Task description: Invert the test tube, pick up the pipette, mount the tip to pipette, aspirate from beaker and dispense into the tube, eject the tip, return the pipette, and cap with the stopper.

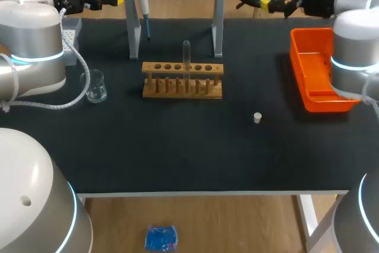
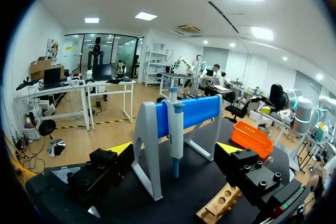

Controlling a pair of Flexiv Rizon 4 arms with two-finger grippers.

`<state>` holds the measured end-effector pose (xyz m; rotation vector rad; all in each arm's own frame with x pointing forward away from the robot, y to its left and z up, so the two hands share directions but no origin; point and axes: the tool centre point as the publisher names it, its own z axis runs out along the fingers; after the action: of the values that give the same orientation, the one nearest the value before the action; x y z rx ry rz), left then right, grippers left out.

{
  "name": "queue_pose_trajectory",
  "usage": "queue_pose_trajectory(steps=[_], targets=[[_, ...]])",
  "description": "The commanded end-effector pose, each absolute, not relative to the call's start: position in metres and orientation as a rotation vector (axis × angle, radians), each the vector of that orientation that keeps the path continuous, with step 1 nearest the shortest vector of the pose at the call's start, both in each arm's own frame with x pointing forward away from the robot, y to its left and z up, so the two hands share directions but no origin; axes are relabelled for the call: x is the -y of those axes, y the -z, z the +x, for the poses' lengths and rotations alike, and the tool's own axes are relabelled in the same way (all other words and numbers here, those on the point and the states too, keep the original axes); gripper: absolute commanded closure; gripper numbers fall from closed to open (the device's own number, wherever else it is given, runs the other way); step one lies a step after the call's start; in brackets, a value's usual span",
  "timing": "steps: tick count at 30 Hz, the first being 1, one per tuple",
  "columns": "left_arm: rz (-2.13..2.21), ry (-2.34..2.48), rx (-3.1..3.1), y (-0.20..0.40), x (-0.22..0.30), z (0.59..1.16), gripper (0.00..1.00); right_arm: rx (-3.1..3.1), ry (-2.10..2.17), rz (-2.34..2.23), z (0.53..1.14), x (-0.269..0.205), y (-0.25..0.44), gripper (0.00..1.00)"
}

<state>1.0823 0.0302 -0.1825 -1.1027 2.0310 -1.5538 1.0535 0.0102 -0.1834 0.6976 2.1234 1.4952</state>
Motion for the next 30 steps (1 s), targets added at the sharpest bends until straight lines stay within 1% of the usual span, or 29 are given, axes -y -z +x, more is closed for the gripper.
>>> queue_pose_trajectory(steps=[1,6,21,24,30], targets=[[-1.103,1.553,-2.031,0.183,-0.030,1.083,0.00,-2.230,-1.867,0.448,0.977,0.001,0.188,0.00],[-1.103,1.553,-2.031,0.183,-0.030,1.083,0.00,-2.311,-2.001,0.250,0.932,-0.018,0.208,0.00],[-1.103,1.553,-2.031,0.183,-0.030,1.083,0.00,-2.311,-2.001,0.250,0.932,-0.018,0.208,0.00],[-1.103,1.553,-2.031,0.183,-0.030,1.083,0.00,-2.418,-1.971,0.091,0.912,-0.048,0.226,0.00],[-1.103,1.553,-2.031,0.183,-0.030,1.083,0.00,-2.482,-1.984,-0.007,0.897,-0.092,0.251,0.00]])
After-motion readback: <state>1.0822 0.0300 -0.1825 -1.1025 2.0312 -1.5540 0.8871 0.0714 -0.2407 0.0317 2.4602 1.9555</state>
